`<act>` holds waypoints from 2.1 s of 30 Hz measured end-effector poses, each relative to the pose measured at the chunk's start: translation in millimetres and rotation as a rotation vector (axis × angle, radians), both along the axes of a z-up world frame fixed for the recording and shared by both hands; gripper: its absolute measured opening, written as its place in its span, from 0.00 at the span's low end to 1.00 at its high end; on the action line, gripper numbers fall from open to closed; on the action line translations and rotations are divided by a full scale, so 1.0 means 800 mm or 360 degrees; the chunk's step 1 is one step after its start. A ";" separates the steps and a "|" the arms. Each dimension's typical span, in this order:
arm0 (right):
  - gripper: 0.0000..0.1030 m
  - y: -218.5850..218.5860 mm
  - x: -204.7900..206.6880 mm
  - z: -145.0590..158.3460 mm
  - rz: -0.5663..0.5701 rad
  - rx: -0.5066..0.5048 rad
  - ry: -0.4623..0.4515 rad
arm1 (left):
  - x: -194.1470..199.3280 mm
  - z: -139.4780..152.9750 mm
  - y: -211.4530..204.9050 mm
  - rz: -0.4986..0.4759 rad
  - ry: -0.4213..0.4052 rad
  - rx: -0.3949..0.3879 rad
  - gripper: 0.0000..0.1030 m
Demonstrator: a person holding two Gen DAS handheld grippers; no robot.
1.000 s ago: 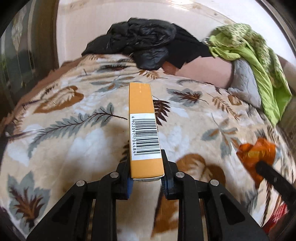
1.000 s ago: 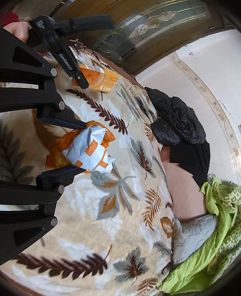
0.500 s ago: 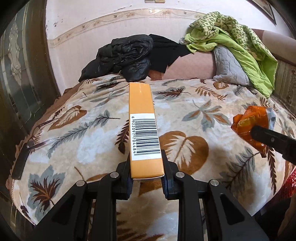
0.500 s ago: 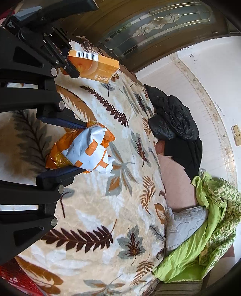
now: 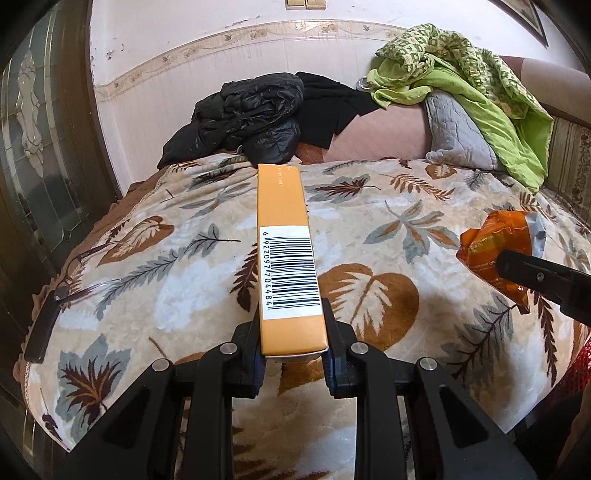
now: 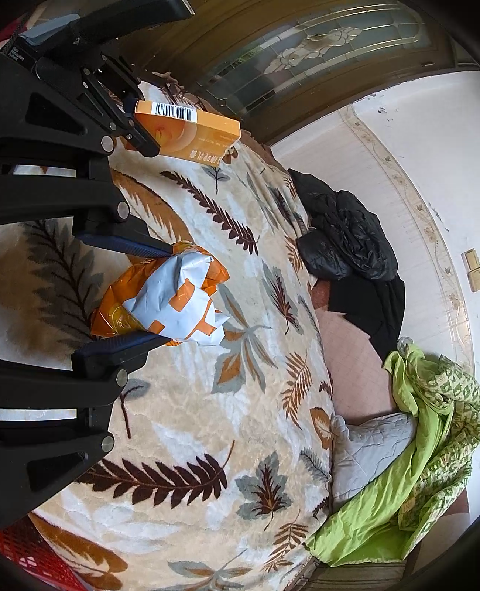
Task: Collect trash
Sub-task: 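Carry the orange box and wrapper over the red wastebasket with both tools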
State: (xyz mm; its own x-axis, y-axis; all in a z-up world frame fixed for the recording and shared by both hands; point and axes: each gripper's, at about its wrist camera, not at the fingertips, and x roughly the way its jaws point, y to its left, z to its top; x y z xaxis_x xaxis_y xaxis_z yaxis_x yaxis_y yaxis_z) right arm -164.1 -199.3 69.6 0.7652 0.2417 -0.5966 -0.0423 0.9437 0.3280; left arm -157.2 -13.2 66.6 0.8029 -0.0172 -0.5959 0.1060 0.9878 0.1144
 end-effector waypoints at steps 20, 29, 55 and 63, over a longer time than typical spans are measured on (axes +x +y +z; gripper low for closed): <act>0.41 -0.025 -0.035 0.014 -0.0078 0.0095 -0.0019 | -0.023 0.013 -0.043 -0.0203 -0.0013 -0.0056 0.23; 0.41 -0.069 -0.086 0.028 -0.0197 0.0117 -0.0035 | -0.051 0.019 -0.085 -0.0365 0.0008 -0.0055 0.23; 0.41 -0.226 -0.236 0.039 -0.0713 0.0148 0.0014 | -0.129 0.061 -0.193 -0.0853 -0.0005 -0.0074 0.23; 0.41 -0.286 -0.292 0.031 -0.0941 0.0166 0.0089 | -0.148 0.078 -0.246 -0.1104 0.0071 -0.0149 0.23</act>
State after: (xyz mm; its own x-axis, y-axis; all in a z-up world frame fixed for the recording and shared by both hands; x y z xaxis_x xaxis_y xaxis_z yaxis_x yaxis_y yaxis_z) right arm -397.8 -428.1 94.6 0.7560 -0.1558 -0.6358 0.4997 0.7647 0.4068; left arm -275.2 -209.9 128.8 0.5627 -0.5695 -0.5992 0.7182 0.6958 0.0131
